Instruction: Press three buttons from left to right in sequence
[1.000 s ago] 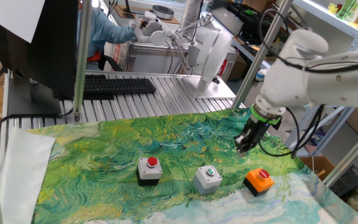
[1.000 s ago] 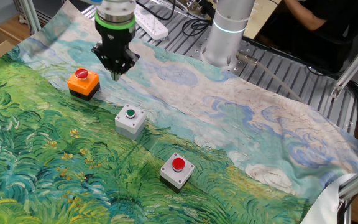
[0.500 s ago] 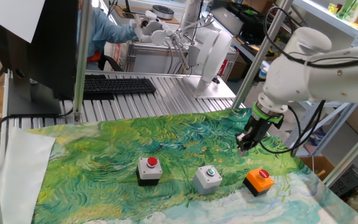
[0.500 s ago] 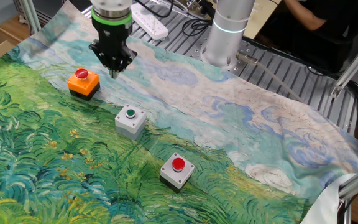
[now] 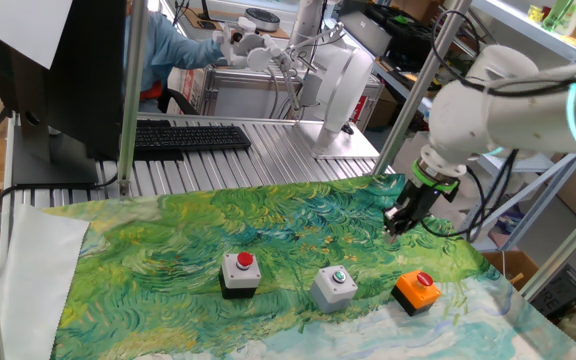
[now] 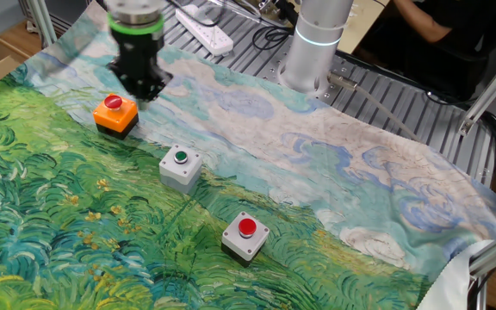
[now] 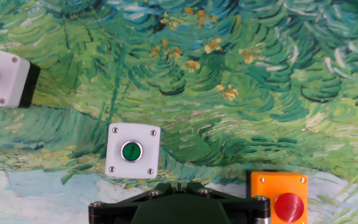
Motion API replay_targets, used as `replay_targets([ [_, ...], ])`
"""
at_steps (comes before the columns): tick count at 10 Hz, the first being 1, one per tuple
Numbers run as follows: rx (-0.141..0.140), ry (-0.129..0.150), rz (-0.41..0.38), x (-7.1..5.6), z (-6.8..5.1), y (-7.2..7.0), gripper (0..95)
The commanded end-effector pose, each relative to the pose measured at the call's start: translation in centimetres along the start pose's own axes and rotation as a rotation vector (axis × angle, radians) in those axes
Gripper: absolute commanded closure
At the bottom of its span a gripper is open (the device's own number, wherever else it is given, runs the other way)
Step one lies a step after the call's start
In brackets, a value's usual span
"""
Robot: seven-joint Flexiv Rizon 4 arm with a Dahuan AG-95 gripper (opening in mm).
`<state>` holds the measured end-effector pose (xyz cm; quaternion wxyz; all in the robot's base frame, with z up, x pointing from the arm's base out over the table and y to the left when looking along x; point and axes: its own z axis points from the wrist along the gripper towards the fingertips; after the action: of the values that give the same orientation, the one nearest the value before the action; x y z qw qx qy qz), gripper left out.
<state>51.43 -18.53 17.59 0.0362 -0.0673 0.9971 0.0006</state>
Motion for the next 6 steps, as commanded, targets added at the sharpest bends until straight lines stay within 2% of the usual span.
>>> replay_targets([
  [1, 0.007, -0.007, -0.008, -0.3, 0.2, -0.6, 95.0],
  [2, 0.007, -0.008, -0.013, -0.6, 0.2, -0.9, 95.0],
  [4, 0.011, -0.008, -0.033, -1.9, 0.3, -2.7, 95.0],
  [6, 0.016, -0.008, -0.036, -2.6, 0.3, -3.6, 95.0],
])
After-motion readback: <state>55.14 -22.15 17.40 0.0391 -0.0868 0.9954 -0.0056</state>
